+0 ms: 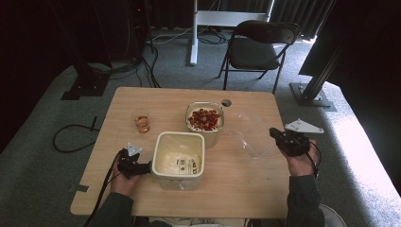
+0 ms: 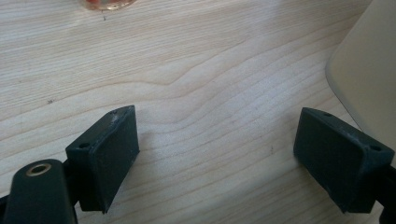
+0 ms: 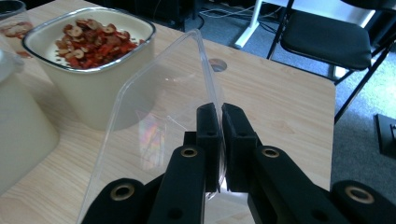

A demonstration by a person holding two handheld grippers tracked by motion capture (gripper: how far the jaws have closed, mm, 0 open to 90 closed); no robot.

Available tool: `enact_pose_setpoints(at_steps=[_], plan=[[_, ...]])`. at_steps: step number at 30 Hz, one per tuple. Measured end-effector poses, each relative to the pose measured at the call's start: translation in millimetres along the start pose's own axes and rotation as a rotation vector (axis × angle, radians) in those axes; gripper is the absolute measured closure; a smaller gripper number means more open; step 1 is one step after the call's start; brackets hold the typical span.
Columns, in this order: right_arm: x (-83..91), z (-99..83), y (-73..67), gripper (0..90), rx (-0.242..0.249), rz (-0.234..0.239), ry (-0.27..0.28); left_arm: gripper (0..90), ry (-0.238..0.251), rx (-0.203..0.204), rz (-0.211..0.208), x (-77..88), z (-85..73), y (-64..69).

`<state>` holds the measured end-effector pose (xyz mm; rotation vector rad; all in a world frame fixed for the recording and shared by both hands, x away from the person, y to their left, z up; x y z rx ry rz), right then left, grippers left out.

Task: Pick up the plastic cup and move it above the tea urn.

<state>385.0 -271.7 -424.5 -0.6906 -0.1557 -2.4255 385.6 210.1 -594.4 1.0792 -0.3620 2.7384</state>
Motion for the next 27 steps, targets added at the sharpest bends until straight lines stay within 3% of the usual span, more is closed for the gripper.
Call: enact_pose_setpoints(at_steps=[10,27], plan=[[5.2,14.8,-9.1,86.6,0.033,0.038,0.012,14.6,-0.002,-0.001,0.000,0.1,-0.1,-0.1],[10.4,36.7,-29.8,86.7,0.075,0.144,0.062,14.7,-0.003,-0.001,-0.001,0.2,-0.1,-0.1]])
Point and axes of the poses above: each handheld gripper's, and its own axes: x roughly backward along the jaws, z roughly out of its top, y roughly to its right, the point moved 7 cm from there along -x, roughly forward along the jaws, and after that the axes turned 12 degrees about z, right-handed, at the moved point
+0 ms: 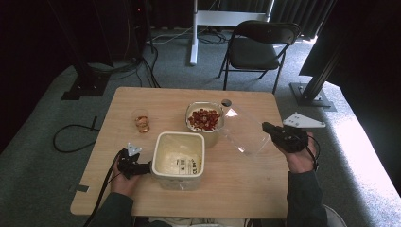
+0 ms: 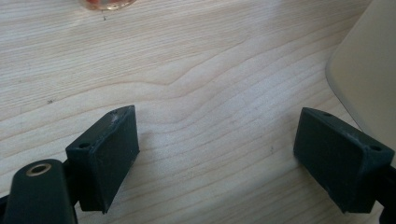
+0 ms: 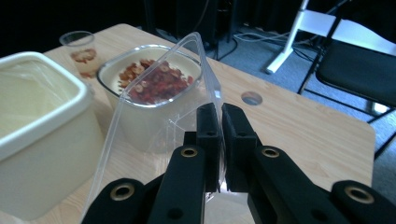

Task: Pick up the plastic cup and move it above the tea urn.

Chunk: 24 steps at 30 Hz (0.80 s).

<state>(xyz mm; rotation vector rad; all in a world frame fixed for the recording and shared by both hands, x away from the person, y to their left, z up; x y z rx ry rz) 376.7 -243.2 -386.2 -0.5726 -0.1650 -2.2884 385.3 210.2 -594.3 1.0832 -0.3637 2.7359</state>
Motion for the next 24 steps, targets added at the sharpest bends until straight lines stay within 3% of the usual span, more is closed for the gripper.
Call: enact_pose_setpoints(at_steps=[11,18,24], plan=[[-3.5,18.7,-16.1,86.7,0.031,0.068,0.035,14.6,0.003,0.001,0.001,-0.2,0.1,0.1],[-8.9,30.8,-31.7,86.7,0.049,0.147,0.059,14.7,0.003,0.001,0.000,-0.2,0.1,0.0],[-20.1,33.7,-46.5,86.6,0.065,0.217,0.049,14.7,0.002,0.003,0.000,-0.1,0.1,0.2]])
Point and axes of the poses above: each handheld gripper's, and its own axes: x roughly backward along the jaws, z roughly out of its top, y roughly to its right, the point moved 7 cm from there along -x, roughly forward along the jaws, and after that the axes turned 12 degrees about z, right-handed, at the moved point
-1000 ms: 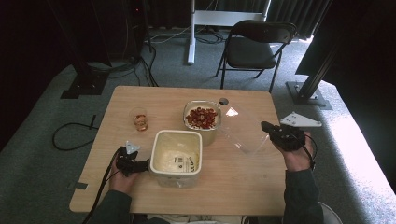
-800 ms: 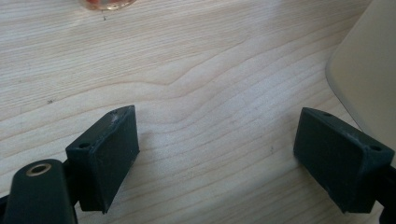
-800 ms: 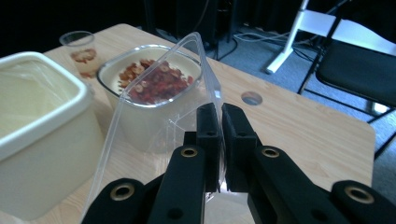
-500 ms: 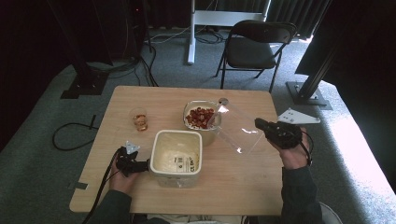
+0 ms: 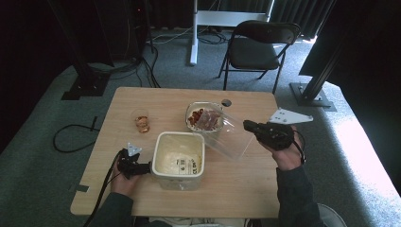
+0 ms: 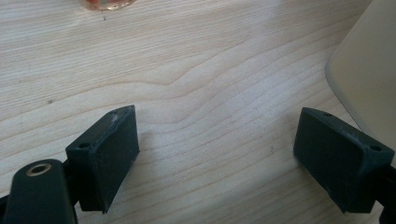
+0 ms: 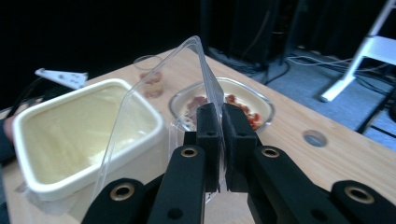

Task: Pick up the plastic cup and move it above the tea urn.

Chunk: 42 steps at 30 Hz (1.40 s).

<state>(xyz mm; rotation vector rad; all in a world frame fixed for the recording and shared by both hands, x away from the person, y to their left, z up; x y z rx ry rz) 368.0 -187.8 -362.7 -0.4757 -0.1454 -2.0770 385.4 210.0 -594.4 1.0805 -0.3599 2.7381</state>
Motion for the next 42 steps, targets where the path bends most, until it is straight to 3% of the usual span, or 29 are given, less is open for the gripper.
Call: enact_pose_setpoints(at_steps=[2,7,12,20,42], plan=[[-5.7,0.4,-3.6,86.6,0.001,0.027,-0.004,14.6,-0.001,-0.001,-0.001,0.1,-0.1,0.0],[-10.7,6.1,-8.5,86.6,0.021,0.033,-0.003,14.7,-0.001,-0.002,0.001,0.1,0.0,-0.2],[-13.2,11.0,-16.6,86.6,0.036,0.068,0.001,14.6,-0.001,-0.002,0.000,0.1,0.0,-0.2],[-28.7,10.6,-25.4,86.5,0.026,0.160,-0.008,14.6,-0.001,-0.001,-0.001,0.1,-0.1,0.0],[-48.4,13.2,-37.3,86.2,0.000,0.297,-0.024,14.7,0.000,0.000,0.001,0.7,-0.8,-0.1]])
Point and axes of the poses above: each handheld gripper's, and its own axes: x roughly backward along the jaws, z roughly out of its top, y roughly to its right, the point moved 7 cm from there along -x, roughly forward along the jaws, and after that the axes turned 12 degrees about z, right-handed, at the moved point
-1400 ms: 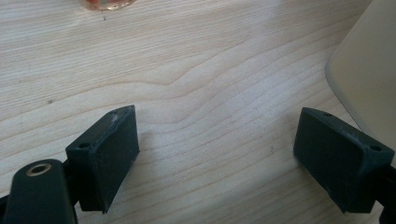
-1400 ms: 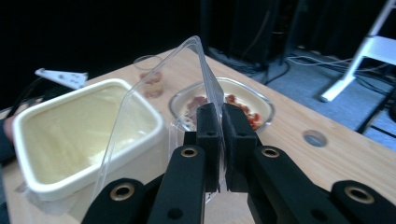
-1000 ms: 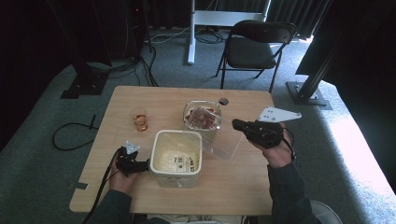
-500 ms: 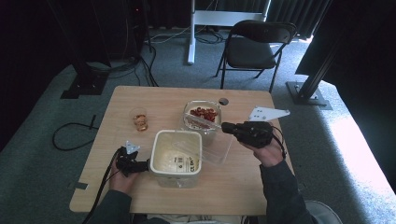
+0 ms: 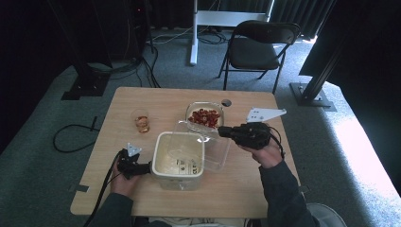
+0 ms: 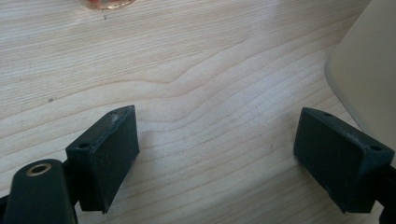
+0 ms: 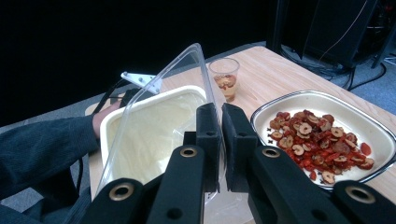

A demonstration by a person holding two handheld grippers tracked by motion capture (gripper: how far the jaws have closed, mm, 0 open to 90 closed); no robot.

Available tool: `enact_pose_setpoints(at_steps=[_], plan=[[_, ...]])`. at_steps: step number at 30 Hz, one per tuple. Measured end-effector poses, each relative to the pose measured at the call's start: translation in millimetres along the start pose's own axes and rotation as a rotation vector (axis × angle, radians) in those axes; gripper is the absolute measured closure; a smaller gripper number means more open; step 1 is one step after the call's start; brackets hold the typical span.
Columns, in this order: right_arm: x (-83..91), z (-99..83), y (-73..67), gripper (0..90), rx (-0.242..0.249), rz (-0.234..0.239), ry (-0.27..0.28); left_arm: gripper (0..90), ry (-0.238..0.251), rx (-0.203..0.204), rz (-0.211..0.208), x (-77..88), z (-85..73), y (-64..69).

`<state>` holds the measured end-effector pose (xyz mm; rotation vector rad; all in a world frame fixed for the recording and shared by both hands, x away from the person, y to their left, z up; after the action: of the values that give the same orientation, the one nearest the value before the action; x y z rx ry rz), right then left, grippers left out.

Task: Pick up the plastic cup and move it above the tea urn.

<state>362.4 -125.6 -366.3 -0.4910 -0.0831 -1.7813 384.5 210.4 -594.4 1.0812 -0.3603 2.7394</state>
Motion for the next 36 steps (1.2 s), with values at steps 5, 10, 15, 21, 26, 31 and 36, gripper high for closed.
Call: enact_pose_setpoints(at_steps=[5,10,15,21,26,31,36], plan=[[-3.1,-0.3,-1.8,86.1,-0.005,0.019,-0.004,14.7,0.001,0.000,0.000,0.0,0.0,0.0],[-6.0,-0.4,-1.1,85.9,-0.001,0.026,-0.010,14.7,0.000,0.000,-0.001,-0.2,0.2,0.0],[-5.7,-0.5,-2.3,85.9,0.002,0.028,-0.014,14.6,0.000,0.000,0.000,-0.2,0.2,0.0],[-8.4,0.7,-3.8,85.2,0.016,0.032,-0.028,14.6,0.000,0.000,0.000,-0.2,0.2,0.0],[-13.5,3.0,-2.1,62.9,0.015,0.019,-0.016,14.7,0.000,-0.002,0.000,-0.2,0.2,-0.2],[-10.9,6.2,-0.2,57.6,0.004,0.011,0.021,14.7,0.000,0.000,-0.001,-0.2,0.2,0.0],[-4.7,5.4,1.7,57.5,0.000,-0.006,0.029,14.6,0.000,0.000,0.000,-0.2,0.2,0.0]])
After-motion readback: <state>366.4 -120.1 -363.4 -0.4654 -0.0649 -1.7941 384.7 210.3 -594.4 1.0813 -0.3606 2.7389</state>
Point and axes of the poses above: each handheld gripper's, and its own axes: x roughly backward along the jaws, z roughly out of its top, y roughly to its right, the point moved 7 cm from there along -x, roughly forward along the jaws, and after that the axes turned 12 degrees about z, right-handed, at the moved point
